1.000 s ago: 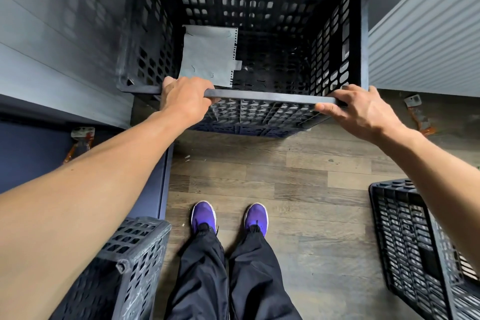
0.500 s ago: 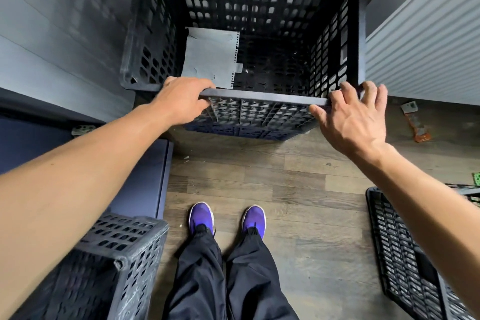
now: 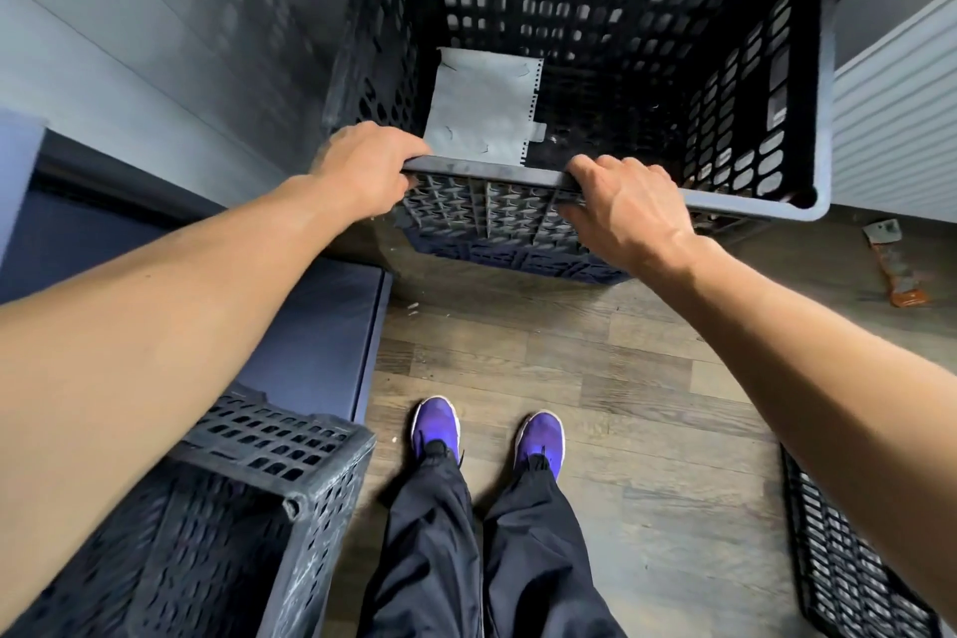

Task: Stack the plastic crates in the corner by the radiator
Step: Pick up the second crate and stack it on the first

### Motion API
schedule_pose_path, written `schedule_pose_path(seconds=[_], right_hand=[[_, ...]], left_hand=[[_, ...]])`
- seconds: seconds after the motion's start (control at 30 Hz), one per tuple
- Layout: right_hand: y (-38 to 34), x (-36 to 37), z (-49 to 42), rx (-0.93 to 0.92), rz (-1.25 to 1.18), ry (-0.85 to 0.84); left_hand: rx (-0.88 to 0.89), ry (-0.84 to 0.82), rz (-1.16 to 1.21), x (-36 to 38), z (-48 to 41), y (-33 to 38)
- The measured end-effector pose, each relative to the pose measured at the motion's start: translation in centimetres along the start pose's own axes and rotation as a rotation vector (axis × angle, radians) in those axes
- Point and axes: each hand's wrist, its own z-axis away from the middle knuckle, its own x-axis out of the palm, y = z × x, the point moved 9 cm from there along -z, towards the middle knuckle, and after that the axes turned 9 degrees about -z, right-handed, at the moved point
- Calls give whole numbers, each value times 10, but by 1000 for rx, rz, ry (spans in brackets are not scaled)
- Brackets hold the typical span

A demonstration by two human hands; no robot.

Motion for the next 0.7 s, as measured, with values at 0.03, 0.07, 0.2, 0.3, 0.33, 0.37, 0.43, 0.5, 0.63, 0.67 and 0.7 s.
schedule_pose_path(seconds=[0.03, 0.07, 0.2, 0.3, 0.33, 0.37, 0.43, 0.5, 0.63, 0.67, 0.7], right_hand=[[-4, 2, -6, -1, -7, -23], [-8, 4, -11, 10, -15, -47], [-8, 4, -26, 81, -14, -116], [-2, 12, -36, 143, -3, -221], [-1, 14, -37, 151, -2, -233], [0, 15, -37, 149, 3, -227], [0, 14, -34, 137, 14, -182], [-3, 15, -30, 115, 21, -125], [-10, 17, -26, 92, 16, -60], [-12, 17, -26, 88, 17, -54], [-12, 17, -25, 85, 18, -50]], left_hand=[[7, -7, -27, 0, -2, 0], [18, -14, -56, 1, -3, -1], [90, -46, -161, 2, -11, -2], [177, -70, -211, 2, -13, 0], [206, -62, -222, 1, -13, 1], [232, -46, -229, 0, -12, 2], [273, -23, -226, -2, -11, 3], [288, 9, -235, -3, -9, 3], [283, 52, -233, 1, -6, 1], [284, 64, -237, 1, -6, 1], [287, 75, -238, 1, -5, 1]])
